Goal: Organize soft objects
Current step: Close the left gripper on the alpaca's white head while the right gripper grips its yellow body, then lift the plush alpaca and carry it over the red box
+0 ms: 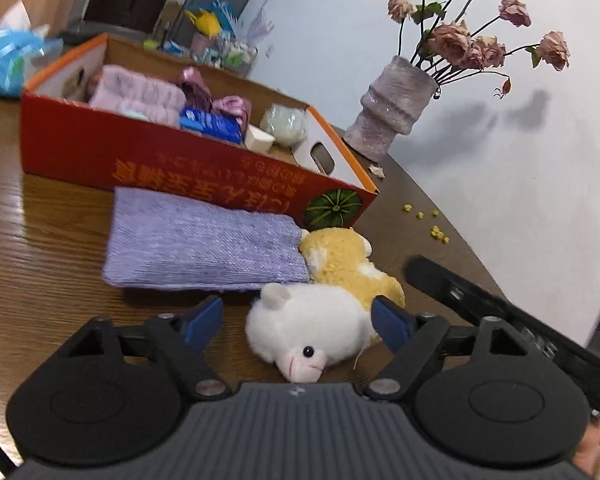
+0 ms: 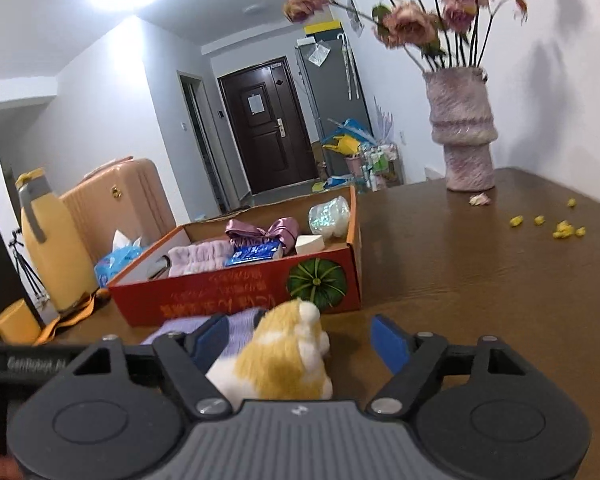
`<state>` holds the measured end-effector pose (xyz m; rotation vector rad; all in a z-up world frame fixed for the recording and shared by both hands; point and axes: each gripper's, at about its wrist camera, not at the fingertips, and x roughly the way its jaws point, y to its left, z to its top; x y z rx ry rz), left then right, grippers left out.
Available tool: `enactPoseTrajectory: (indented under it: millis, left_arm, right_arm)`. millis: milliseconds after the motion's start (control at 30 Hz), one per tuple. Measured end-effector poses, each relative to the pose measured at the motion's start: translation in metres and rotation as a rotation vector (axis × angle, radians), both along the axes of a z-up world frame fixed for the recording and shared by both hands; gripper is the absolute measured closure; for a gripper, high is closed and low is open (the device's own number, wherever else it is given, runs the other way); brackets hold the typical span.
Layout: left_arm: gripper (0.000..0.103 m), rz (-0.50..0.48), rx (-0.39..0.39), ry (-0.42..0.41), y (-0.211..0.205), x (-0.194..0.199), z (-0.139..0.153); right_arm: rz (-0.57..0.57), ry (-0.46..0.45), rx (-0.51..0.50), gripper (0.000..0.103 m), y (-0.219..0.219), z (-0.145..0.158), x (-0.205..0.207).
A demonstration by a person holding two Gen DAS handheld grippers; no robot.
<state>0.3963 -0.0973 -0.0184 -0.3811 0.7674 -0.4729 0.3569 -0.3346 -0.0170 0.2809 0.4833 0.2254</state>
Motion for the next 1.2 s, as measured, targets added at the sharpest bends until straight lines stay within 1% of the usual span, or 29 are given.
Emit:
enactPoseTrajectory:
  millis: [67,100,133,167,200,267,300,367,467,600,733,767,800,867,933,1033,1133,1200]
  left_arm:
    - [0.03,-0.013,-0.012,0.018,0.0,0.004,-0.005]
    - [0.03,-0.017,-0.02,0.028,0.001,0.005,-0.008]
    - [0.032,-0.02,-0.028,0.035,0.001,0.006,-0.01]
    - [0.038,-0.023,-0.039,0.039,0.003,0.006,-0.011]
    - [0.044,-0.029,-0.053,0.042,0.003,0.006,-0.012]
    - [0.046,-0.043,-0.056,0.047,0.001,0.004,-0.01]
    - [0.046,-0.057,-0.041,0.045,-0.002,-0.001,-0.008]
    - [0.046,-0.088,-0.022,0.038,-0.005,-0.012,-0.005]
    - [0.047,-0.118,-0.032,0.061,-0.001,-0.033,-0.004]
    - [0.048,-0.117,-0.016,0.045,0.013,-0.068,-0.002]
    - [0.047,-0.078,-0.006,0.05,0.03,-0.1,-0.003]
    - [0.047,-0.064,-0.011,0.051,0.035,-0.107,-0.002]
    - [0.043,-0.049,-0.017,0.049,0.04,-0.114,-0.001]
    - [0.039,-0.026,-0.03,0.035,0.049,-0.124,0.002]
    - [0.039,-0.015,-0.049,0.025,0.056,-0.132,0.005]
    - [0.038,0.007,-0.068,0.036,0.058,-0.132,0.002]
    - [0.04,0.01,-0.066,0.05,0.053,-0.126,-0.005]
    - [0.049,-0.008,-0.068,0.056,0.049,-0.123,-0.009]
  right_arm:
    - [0.007,0.034,0.037,0.034,-0.001,-0.009,0.013]
    - [0.005,0.053,0.052,0.034,-0.001,-0.015,0.016]
    - [-0.001,0.076,0.067,0.038,-0.002,-0.021,0.019]
    - [-0.001,0.087,0.095,0.041,-0.004,-0.026,0.019]
    - [0.003,0.091,0.132,0.043,-0.007,-0.028,0.018]
    - [0.026,0.105,0.206,0.062,-0.012,-0.03,0.012]
    - [0.027,0.113,0.219,0.063,-0.013,-0.03,0.007]
    - [0.024,0.117,0.195,0.063,-0.013,-0.027,-0.01]
    - [0.029,0.137,0.206,0.064,-0.013,-0.023,-0.043]
    - [0.053,0.149,0.254,0.064,-0.004,-0.024,-0.091]
    - [0.07,0.127,0.261,0.063,0.011,-0.028,-0.123]
    - [0.067,0.124,0.262,0.062,0.013,-0.028,-0.127]
    - [0.056,0.122,0.26,0.062,0.016,-0.028,-0.131]
    - [0.052,0.11,0.231,0.062,0.021,-0.026,-0.137]
    - [0.053,0.102,0.208,0.062,0.024,-0.026,-0.14]
    - [0.053,0.103,0.218,0.062,0.023,-0.027,-0.141]
    - [0.049,0.107,0.235,0.062,0.021,-0.03,-0.142]
    - [0.049,0.102,0.23,0.062,0.022,-0.03,-0.142]
